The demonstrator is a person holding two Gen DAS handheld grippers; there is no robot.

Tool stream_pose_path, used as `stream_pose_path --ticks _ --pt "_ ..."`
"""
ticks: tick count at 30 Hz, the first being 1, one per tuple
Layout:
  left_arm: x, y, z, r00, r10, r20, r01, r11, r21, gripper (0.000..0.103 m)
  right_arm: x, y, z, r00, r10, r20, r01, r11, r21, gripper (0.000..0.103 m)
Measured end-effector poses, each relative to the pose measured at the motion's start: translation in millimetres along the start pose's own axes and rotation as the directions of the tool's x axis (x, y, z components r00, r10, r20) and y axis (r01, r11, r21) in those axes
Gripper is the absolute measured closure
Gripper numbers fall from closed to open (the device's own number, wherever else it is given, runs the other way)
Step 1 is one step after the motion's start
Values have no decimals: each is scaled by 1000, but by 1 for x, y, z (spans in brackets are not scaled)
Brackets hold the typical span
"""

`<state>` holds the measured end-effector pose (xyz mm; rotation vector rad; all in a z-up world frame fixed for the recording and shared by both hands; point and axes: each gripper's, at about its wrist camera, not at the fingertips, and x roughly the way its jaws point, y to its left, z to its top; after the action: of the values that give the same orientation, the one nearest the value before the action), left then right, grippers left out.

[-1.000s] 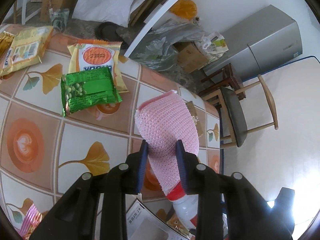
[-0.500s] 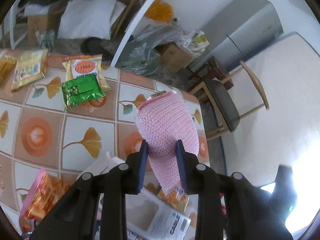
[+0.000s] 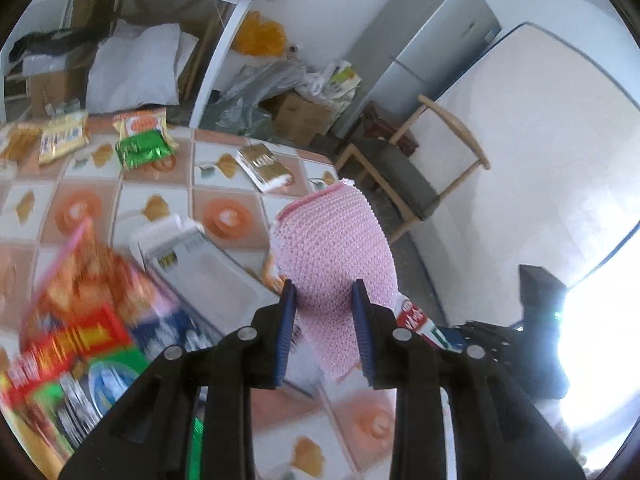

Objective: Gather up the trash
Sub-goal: 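Carry the pink cloth and AD bottle over to the blue wastebasket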

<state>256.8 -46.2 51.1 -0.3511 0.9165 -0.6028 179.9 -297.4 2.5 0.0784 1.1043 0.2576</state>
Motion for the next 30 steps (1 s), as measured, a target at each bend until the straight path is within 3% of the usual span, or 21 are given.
stream_pose_path --ticks 8,19,30 --pt "-35 -24 -65 996 -22 86 23 1000 -10 76 -35 -6 -52 996 15 84 -24 993 112 48" --pt "-37 -63 -124 999 24 45 -29 993 113 76 -76 -16 -120 983 -9 183 -35 971 236 48" --pt "-4 -121 -165 999 5 -41 6 966 260 76 -104 -40 -173 972 -60 226 -24 937 350 48"
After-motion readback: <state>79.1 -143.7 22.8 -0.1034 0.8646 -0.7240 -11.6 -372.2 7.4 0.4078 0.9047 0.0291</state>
